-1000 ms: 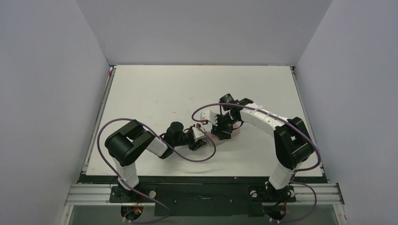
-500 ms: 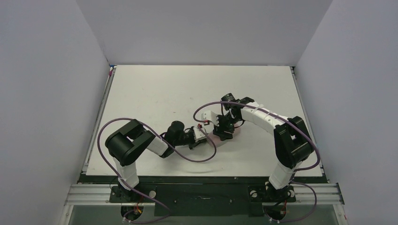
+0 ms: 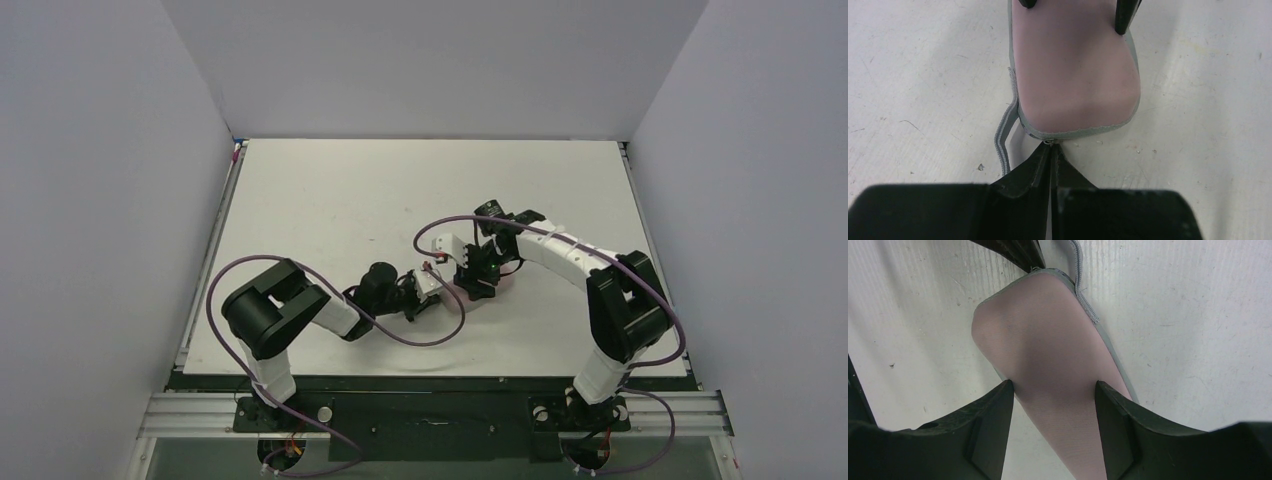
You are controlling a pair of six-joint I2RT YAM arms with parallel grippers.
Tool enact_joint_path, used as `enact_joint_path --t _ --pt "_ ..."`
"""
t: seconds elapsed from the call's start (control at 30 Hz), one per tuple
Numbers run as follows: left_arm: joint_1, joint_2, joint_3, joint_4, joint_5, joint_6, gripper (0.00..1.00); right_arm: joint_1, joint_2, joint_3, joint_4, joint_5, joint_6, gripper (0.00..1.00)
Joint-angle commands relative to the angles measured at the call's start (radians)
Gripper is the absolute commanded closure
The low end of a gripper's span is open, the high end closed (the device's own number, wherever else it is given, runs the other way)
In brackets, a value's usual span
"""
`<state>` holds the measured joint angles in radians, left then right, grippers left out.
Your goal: Open the umbrella
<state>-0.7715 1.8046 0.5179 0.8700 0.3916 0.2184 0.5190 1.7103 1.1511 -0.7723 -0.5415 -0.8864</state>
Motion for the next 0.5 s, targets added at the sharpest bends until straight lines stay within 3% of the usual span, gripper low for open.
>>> enact_joint_path --t 0.0,0.27,0.47 --pt "-0.06 -0.015 -0.011 0.005 -0.007 -0.034 1.0 -0.013 0.079 -0.097 -0.104 0.061 0.115 0.73" --pt "-0.203 -0.065 -0.059 0.027 -0.039 -0.08 1.0 -0.012 0.06 -0.133 0.023 0.088 0.272 0.77" --pt "-0.2 -0.048 -0.017 -0.018 -0.155 -0.187 1.0 0.005 0.046 -0.129 0.101 0.09 0.45 0.78"
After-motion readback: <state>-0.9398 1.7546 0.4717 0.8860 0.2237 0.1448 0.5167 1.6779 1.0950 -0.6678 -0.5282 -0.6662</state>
